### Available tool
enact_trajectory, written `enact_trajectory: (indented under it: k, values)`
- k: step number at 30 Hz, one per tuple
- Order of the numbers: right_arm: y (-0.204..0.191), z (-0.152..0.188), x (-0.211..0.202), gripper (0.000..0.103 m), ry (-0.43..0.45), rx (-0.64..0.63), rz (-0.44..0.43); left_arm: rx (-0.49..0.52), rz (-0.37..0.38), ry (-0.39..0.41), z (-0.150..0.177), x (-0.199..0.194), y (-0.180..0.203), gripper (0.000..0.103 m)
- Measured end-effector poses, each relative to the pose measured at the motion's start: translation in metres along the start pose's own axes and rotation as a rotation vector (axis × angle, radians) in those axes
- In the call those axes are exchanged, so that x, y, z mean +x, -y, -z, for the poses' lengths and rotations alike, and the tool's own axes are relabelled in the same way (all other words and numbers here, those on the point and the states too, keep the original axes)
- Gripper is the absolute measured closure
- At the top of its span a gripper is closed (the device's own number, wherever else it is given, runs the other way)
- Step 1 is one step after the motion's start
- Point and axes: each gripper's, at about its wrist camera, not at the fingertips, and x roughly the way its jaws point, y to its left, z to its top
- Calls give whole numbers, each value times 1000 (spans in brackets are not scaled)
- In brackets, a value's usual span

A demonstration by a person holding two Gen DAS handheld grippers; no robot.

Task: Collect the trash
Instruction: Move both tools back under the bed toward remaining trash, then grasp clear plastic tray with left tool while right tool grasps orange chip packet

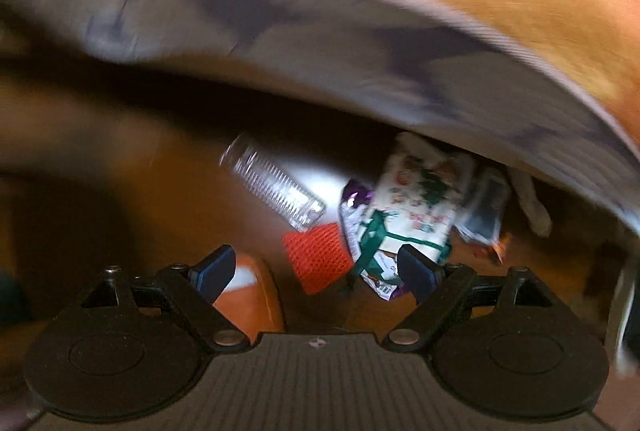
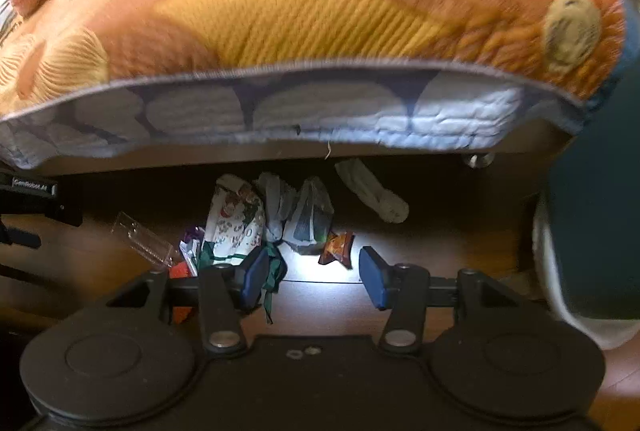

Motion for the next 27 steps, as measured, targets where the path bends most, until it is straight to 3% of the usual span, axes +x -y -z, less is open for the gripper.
enact_trajectory:
  k: [4,8,14,17,27]
  values:
    - [16,-5,40,52,-42,41,9,-214,-44,-65,-9,42,-17,15]
    - [34,-6,83,52,-94,82,13,-361,-53,-125,-13,82,-28,15]
    - [42,-1,140,52,-154,62,-10,-559,-12,-198,-18,142,-44,15]
    - [42,3,164,53,-188,20,-14,-591,-28,-206,-27,167,-42,15]
    - [58,8,237,53,-242,103,-9,-626,-89,-221,-44,231,-46,15]
